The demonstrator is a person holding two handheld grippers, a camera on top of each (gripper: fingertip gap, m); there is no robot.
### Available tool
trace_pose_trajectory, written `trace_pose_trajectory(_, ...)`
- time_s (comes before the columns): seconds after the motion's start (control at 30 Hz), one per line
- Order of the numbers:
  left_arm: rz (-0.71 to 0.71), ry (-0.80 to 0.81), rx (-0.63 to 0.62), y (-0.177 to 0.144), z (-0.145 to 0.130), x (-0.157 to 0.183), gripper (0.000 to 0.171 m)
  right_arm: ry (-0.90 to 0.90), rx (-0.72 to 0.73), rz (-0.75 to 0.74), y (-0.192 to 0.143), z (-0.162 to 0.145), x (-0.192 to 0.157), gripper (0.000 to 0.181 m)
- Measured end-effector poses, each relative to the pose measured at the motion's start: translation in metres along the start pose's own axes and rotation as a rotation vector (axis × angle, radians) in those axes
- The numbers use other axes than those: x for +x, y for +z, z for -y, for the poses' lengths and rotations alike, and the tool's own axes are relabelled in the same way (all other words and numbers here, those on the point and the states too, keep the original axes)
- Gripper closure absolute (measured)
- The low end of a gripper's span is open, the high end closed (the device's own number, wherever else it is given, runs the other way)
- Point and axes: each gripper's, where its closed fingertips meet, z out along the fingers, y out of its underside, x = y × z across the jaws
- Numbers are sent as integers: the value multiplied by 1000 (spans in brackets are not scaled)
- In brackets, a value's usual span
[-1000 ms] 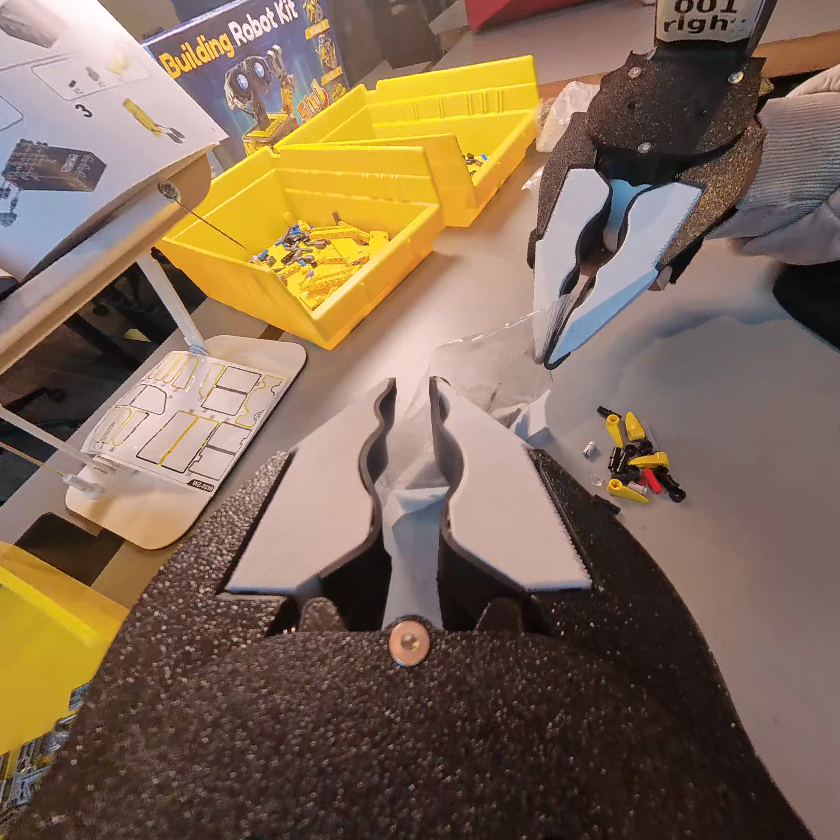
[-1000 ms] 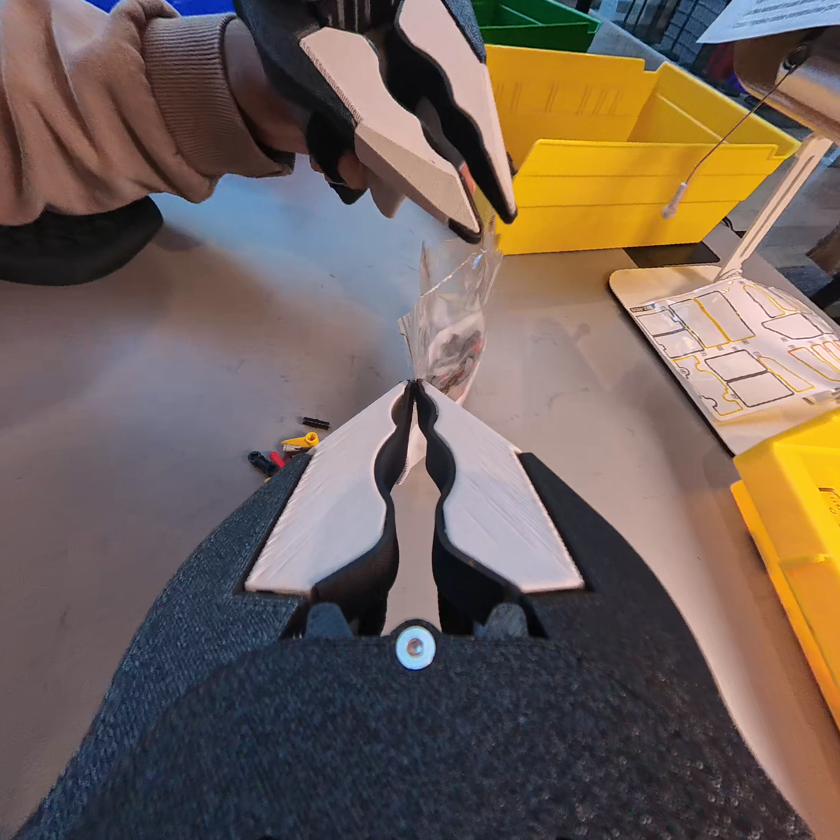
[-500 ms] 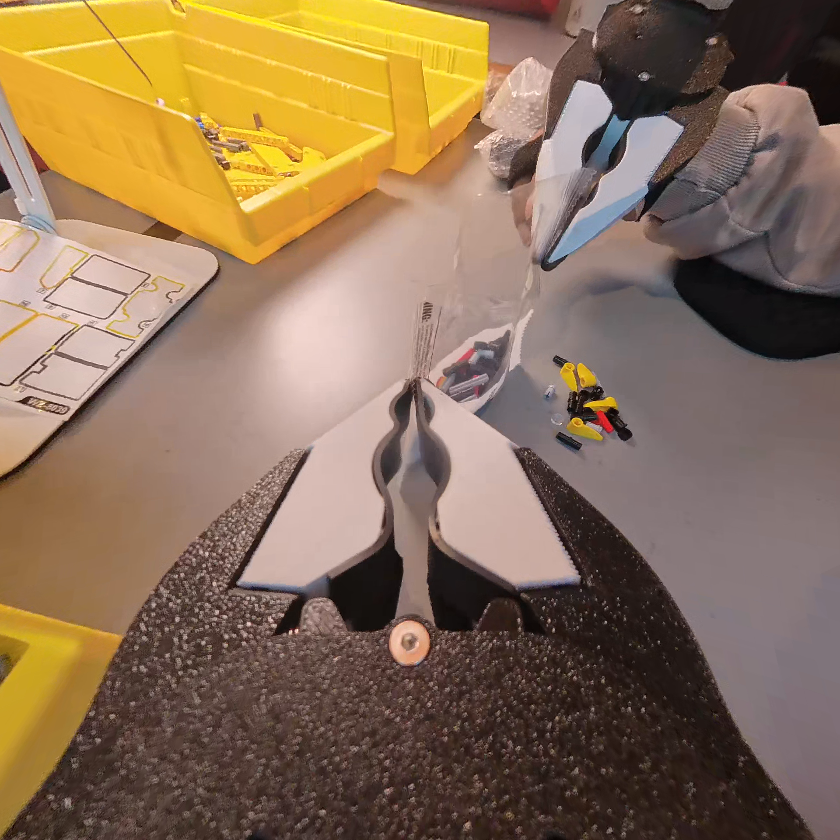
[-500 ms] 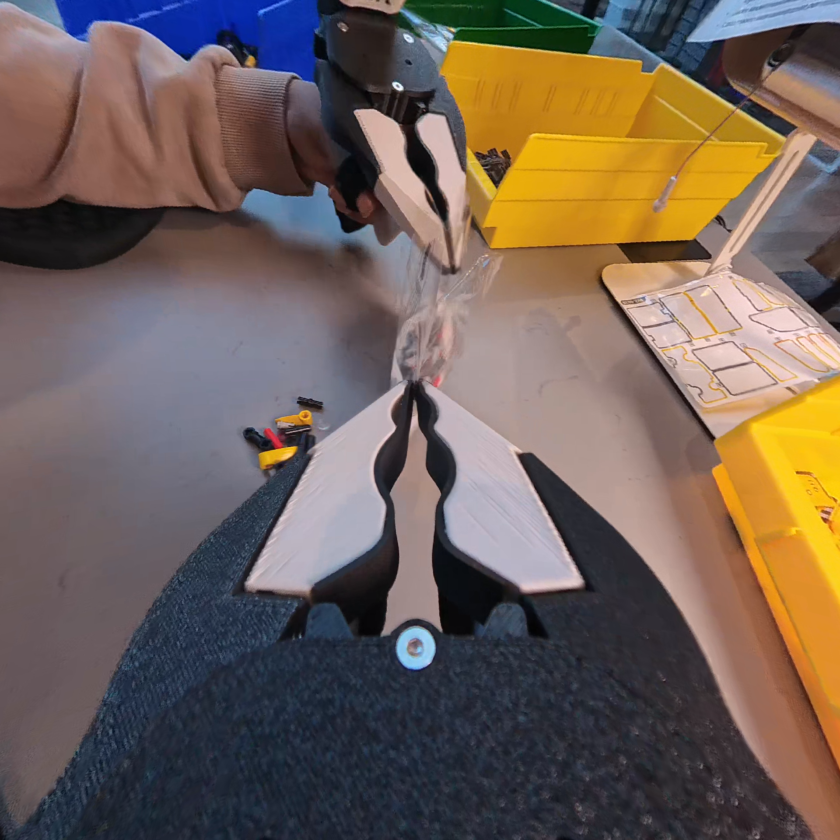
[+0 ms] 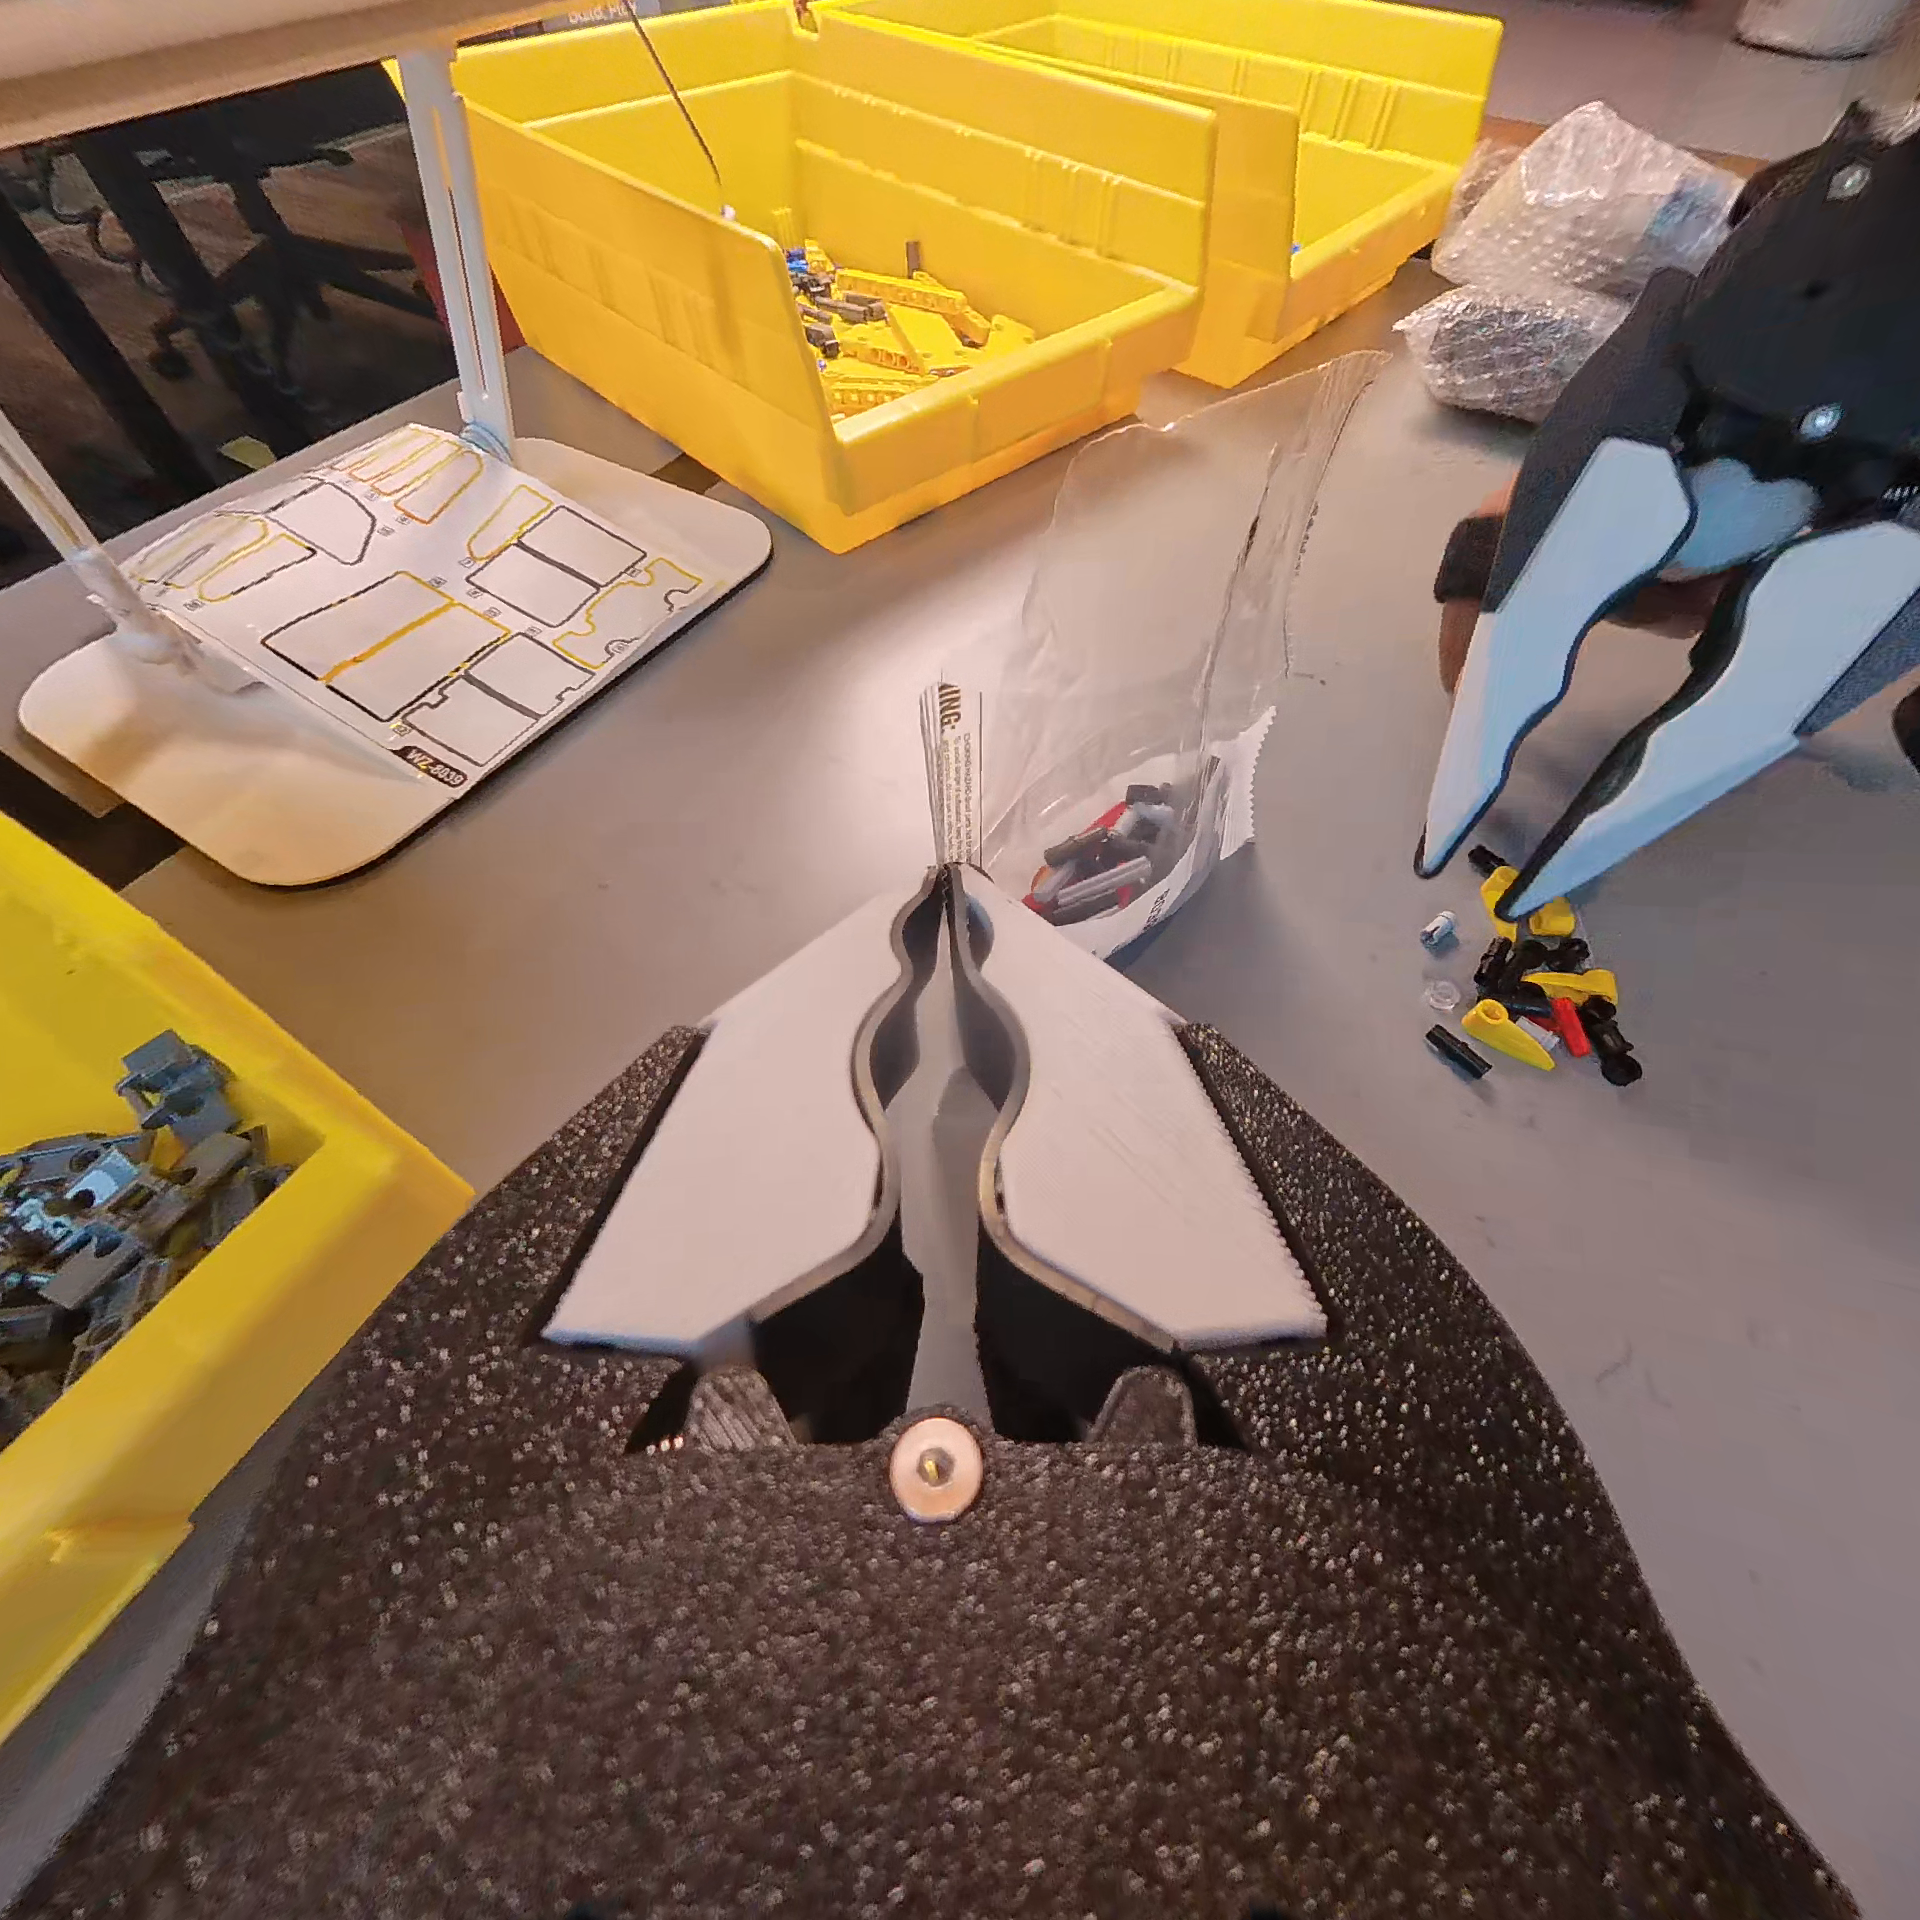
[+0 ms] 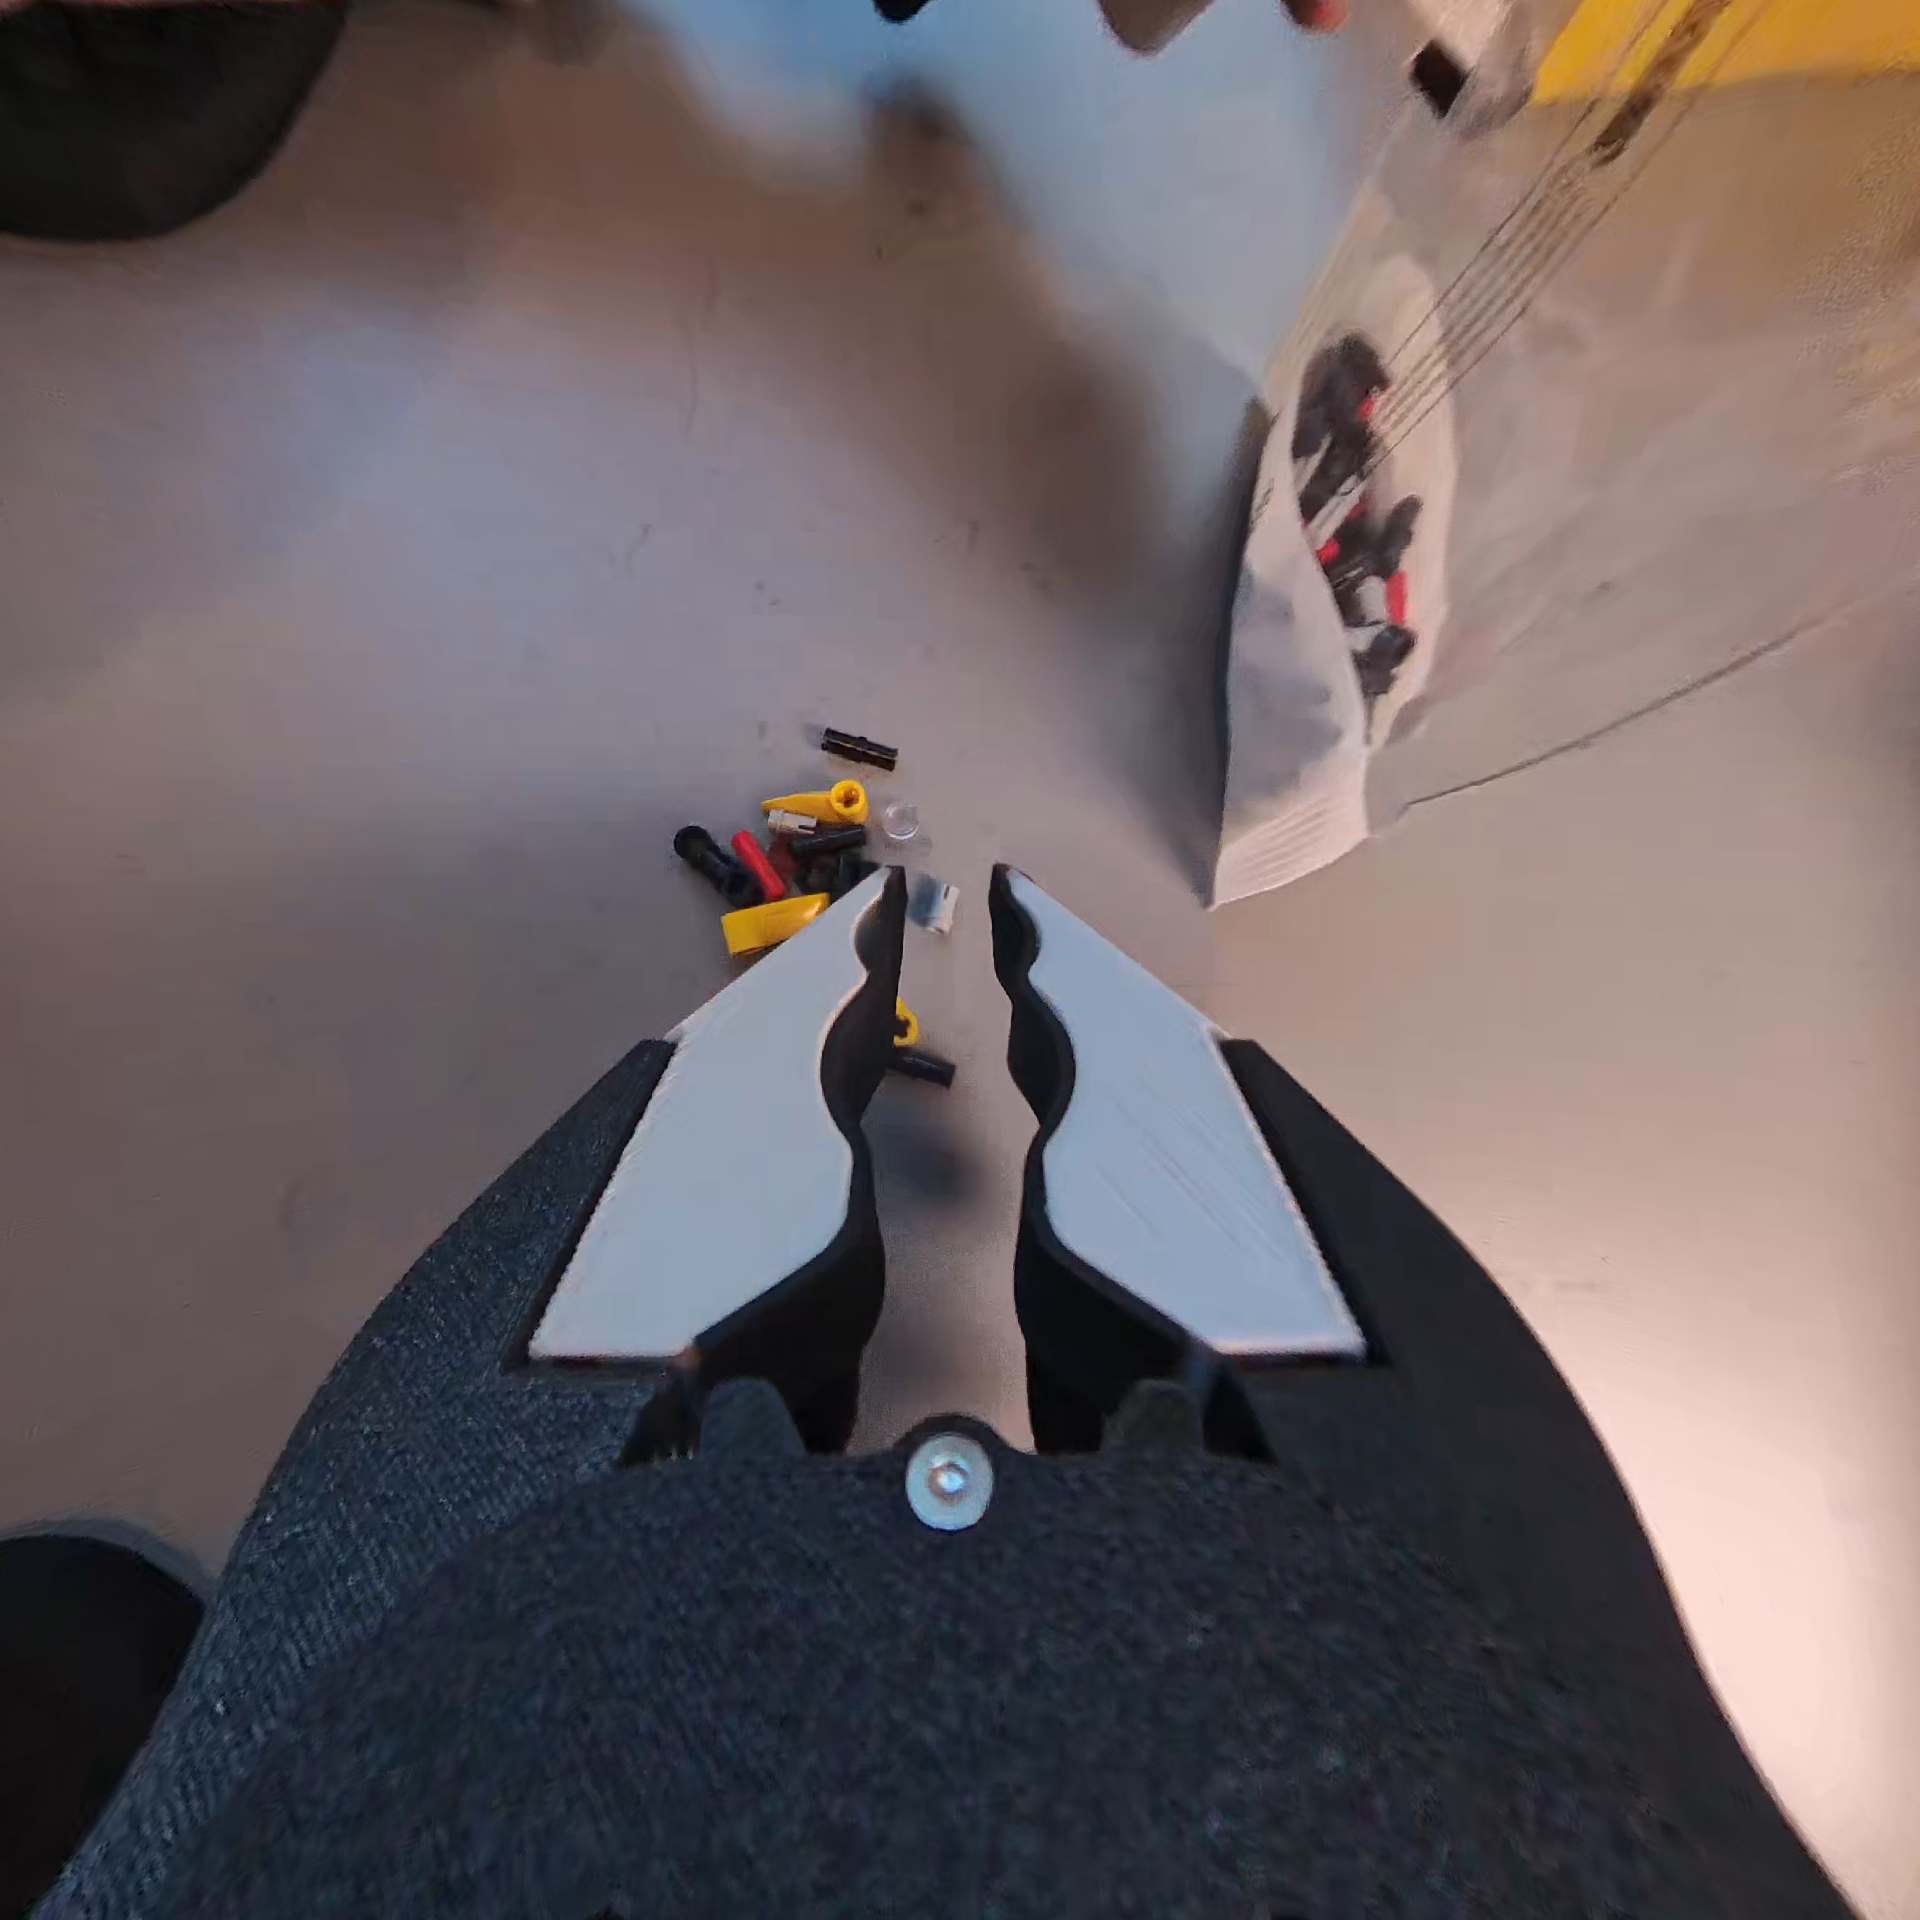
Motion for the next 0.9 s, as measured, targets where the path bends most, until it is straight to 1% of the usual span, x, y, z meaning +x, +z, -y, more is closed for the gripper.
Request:
trace_pose_trajectory(0.1,-10,2,4,-1,0,1,171,-4,-56,8,11,-9,-2,172)
trace_pose_trajectory(0.17,-13,3,4,-2,0,2,171,-2,-61,14,13,-10,-3,177)
trace_pose_trajectory(0.27,-24,3,9,-2,1,4,171,-11,-60,7,10,-9,-2,177)
trace_pose_trajectory(0.3,-33,7,13,-2,2,6,171,-19,-18,6,6,-1,-2,177)
trace_pose_trajectory(0.33,-48,14,18,-2,3,9,171,-20,55,4,-2,16,-1,177)
trace_pose_trajectory(0.37,-65,23,20,-2,3,13,171,-30,147,-18,-14,38,2,177)
trace_pose_trajectory(0.47,-105,48,26,-1,4,22,171,-68,434,-152,-63,111,22,177)
trace_pose_trajectory(0.5,-113,54,31,0,5,25,171,-71,489,-196,-75,128,29,177)
trace_pose_trajectory(0.53,-118,58,34,0,5,26,171,-76,500,-248,-82,138,39,178)
trace_pose_trajectory(0.57,-124,61,36,0,6,28,171,-87,462,-291,-81,139,48,177)
trace_pose_trajectory(0.63,-125,60,40,-1,6,28,171,-102,363,-350,-69,131,65,176)
trace_pose_trajectory(0.67,-124,60,41,-1,6,28,171,-99,338,-364,-63,126,71,175)
trace_pose_trajectory(0.73,-116,58,40,-1,6,26,171,-62,392,-336,-63,125,70,166)
trace_pose_trajectory(0.8,-103,53,38,-2,6,23,171,-37,460,-337,-78,126,69,164)
trace_pose_trajectory(0.87,-91,42,38,-2,5,20,171,-34,476,-340,-94,119,68,164)
trace_pose_trajectory(0.9,-81,38,39,-2,5,17,171,-32,459,-327,-99,111,66,164)
